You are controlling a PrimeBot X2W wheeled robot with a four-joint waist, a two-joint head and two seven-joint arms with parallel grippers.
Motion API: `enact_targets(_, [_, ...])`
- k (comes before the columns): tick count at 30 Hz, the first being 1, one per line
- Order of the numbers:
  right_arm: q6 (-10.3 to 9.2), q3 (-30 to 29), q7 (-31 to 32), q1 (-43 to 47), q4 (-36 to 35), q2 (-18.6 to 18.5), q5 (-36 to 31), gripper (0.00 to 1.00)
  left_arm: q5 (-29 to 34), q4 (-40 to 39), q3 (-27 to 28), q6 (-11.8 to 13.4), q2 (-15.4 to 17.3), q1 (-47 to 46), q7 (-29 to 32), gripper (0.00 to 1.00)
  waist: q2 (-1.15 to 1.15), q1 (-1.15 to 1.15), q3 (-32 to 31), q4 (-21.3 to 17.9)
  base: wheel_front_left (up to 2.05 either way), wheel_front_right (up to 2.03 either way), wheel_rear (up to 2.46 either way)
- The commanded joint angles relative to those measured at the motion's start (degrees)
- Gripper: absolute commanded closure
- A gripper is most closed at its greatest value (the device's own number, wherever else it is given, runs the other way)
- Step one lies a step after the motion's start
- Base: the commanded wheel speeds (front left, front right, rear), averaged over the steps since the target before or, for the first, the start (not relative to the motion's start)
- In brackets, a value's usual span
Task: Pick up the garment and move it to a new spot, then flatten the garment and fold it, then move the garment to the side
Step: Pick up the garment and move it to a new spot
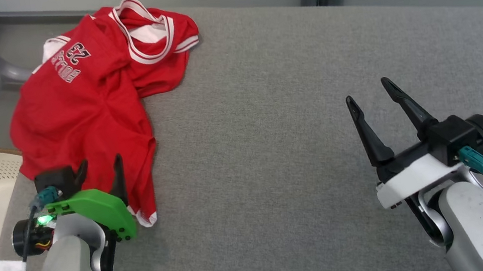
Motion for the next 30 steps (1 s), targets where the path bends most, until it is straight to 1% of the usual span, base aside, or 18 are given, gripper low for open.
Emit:
enact_targets(1, [0.02, 0.4, -0.2, -1.3, 0.1, -0.2, 0.2, 0.00, -0.6, 3.3, 0.1, 0.0, 0.6, -2.0, 1.4, 0.00, 0.00, 0.00, 8.5, -7.2, 0.00, 0.00, 0.00])
enact_targets(5, [0.02, 1.2, -0.2, -1.2, 0.7, 0.8, 0.8, 0.00, -1.1, 12.6, 0.8, 2.3, 2.0, -5.0, 4.9, 0.00, 0.00, 0.00, 8.4, -9.5, 0.00, 0.00, 0.00])
enact_targets(6, [0.02, 1.3, -0.2, -1.0, 0.8, 0.9, 0.9, 0.00, -1.1, 14.1, 0.8, 2.2, 2.1, -5.3, 5.4, 0.14, 0.00, 0.00, 8.2, -10.0, 0.00, 0.00, 0.00])
enact_targets(7, [0.02, 1.1, -0.2, -0.7, 0.9, 1.1, 1.1, 0.00, -1.4, 15.6, 0.7, 1.9, 2.3, -5.4, 5.7, 0.87, 0.00, 0.00, 7.7, -10.5, 0.00, 0.00, 0.00])
enact_targets(8, [0.02, 0.7, -0.2, -0.3, 0.9, 1.2, 1.2, 0.00, -1.3, 16.6, 0.4, 1.7, 2.3, -5.3, 5.6, 1.00, 0.00, 0.00, 7.4, -10.7, 0.00, 0.00, 0.00])
enact_targets(11, [0.02, -0.8, -0.2, 1.5, 1.0, 1.3, 1.5, 0.00, -0.7, 19.1, -1.0, 1.3, 1.8, -4.6, 5.7, 1.00, 0.00, 0.00, 5.4, -10.6, 0.00, 0.00, 0.00])
enact_targets(14, [0.02, -2.2, -0.2, 3.1, 0.7, 1.9, 1.8, 0.00, -0.7, 19.1, -1.6, 0.8, 1.3, -4.2, 4.2, 1.00, 0.00, 0.00, 3.5, -10.4, 0.00, 0.00, 0.00])
enact_targets(16, [0.02, -2.8, -0.2, 4.4, 0.3, 2.3, 2.0, 0.00, -0.1, 16.9, -2.0, 1.0, 1.7, -4.2, 0.8, 1.00, 0.00, 0.00, 2.1, -10.5, 0.00, 0.00, 0.00])
enact_targets(18, [0.02, -3.7, -0.2, 5.7, 0.0, 2.6, 2.2, 0.00, 1.5, 14.1, -3.2, 1.7, 2.3, -4.0, -2.3, 1.00, 0.00, 0.00, 0.4, -10.4, 0.00, 0.00, 0.00])
enact_targets(21, [0.02, -4.5, -0.2, 7.4, -0.4, 3.7, 2.5, 0.00, 2.6, 8.2, -4.7, 1.7, 1.1, -3.4, -3.9, 1.00, 0.00, 0.00, -2.0, -10.7, 0.00, 0.00, 0.00])
enact_targets(22, [0.02, -4.3, -0.2, 8.1, -0.5, 4.0, 2.5, 0.00, 2.3, 5.4, -5.4, 1.6, 0.0, -3.0, -3.7, 1.00, 0.00, 0.00, -2.9, -11.1, 0.00, 0.00, 0.00])
enact_targets(24, [0.02, -3.5, -0.2, 8.6, -0.6, 4.3, 2.6, 0.00, 2.9, 0.2, -6.9, 1.4, -1.1, -2.7, -2.5, 1.00, 0.00, 0.00, -3.6, -12.0, 0.00, 0.00, 0.00])
enact_targets(28, [0.01, -2.1, -0.2, 7.7, -1.3, 4.7, 2.7, 0.00, 1.5, -13.6, -10.5, 0.9, -3.2, -0.8, 3.0, 1.00, 0.00, 0.00, -4.1, -16.2, 0.00, 0.00, 0.00])
enact_targets(30, [0.01, -1.3, -0.2, 6.9, -1.5, 5.0, 2.9, 0.00, 0.9, -19.6, -12.5, 0.7, -3.6, 0.5, 6.6, 1.00, 0.00, 0.00, -4.0, -19.3, 0.00, 0.00, 0.00])
